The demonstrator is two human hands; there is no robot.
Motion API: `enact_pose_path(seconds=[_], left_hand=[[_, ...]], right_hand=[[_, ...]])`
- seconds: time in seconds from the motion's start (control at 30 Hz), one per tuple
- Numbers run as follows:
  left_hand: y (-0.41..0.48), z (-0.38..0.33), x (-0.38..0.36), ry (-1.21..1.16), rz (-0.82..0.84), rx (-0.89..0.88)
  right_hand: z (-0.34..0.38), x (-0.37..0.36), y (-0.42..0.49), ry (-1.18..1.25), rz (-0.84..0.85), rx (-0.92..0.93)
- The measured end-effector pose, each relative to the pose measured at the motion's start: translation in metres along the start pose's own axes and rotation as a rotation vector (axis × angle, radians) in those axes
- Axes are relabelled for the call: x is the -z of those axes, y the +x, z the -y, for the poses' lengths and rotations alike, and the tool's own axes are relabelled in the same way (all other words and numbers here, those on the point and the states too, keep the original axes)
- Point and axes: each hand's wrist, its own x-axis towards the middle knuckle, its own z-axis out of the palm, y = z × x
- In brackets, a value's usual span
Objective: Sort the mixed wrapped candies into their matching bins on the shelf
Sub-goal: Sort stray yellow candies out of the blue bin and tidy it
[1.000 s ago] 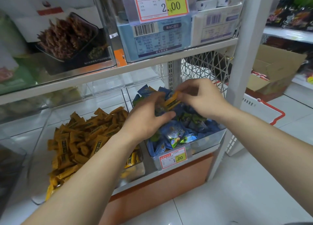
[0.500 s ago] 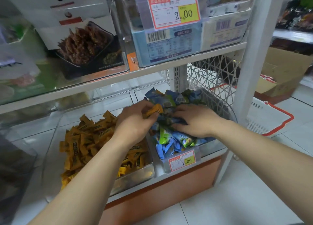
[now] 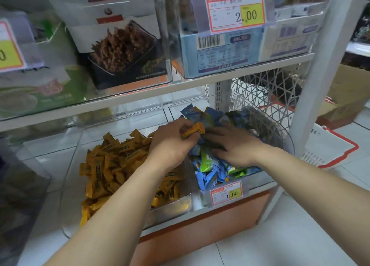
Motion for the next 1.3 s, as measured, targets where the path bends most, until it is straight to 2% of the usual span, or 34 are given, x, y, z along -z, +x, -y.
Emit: enact_pose_path(seconds=[0.1, 0.27, 0.3, 0.37, 0.43, 0.5, 0.57, 0.77, 0.9, 1.0, 1.07, 1.17, 1.3], left_hand=[[0.000, 0.002, 0.000, -0.007, 0.005, 0.000], [0.000, 0.005, 0.002, -0.026, 0.015, -0.005], [0.000, 0.004, 0.002, -0.026, 0.016, -0.002], [-0.001, 0.004, 0.002, -0.026, 0.015, 0.005], [-0.001, 0.002, 0.001, -0.032, 0.013, 0.017], [-0.001, 0.001, 0.001, -0.028, 0.011, 0.026], [0.000, 0.001, 0.000, -0.026, 0.008, 0.034], [0.001, 0.006, -0.001, -0.051, 0.014, 0.028], [0.003, 0.003, -0.001, -0.035, 0.016, 0.048], [0.004, 0.000, -0.001, -0.018, 0.010, 0.073], [0.004, -0.001, -0.002, -0.045, 0.002, 0.099], [0.005, -0.007, -0.003, -0.157, -0.024, 0.127], [0.004, -0.027, -0.003, -0.384, -0.045, 0.136]], right_hand=[[-0.012, 0.007, -0.006, -0.157, -0.006, -0.102], [-0.023, 0.021, -0.018, -0.286, 0.042, -0.242], [-0.021, 0.023, -0.018, -0.282, 0.014, -0.251], [-0.016, 0.026, -0.015, -0.203, -0.154, -0.230], [-0.011, 0.025, -0.009, -0.016, -0.311, -0.152], [-0.003, 0.022, -0.003, 0.132, -0.230, -0.105], [-0.002, 0.017, 0.004, 0.077, -0.132, -0.110], [-0.024, 0.015, -0.001, 0.105, -0.218, -0.216], [-0.030, 0.014, -0.007, 0.094, -0.169, -0.205], [-0.027, 0.013, -0.010, 0.084, -0.246, -0.156], [-0.026, 0.017, -0.012, 0.195, -0.352, -0.130], [-0.017, 0.031, -0.017, 0.596, -0.511, -0.120], [0.014, 0.046, -0.020, 1.213, -0.501, -0.080]])
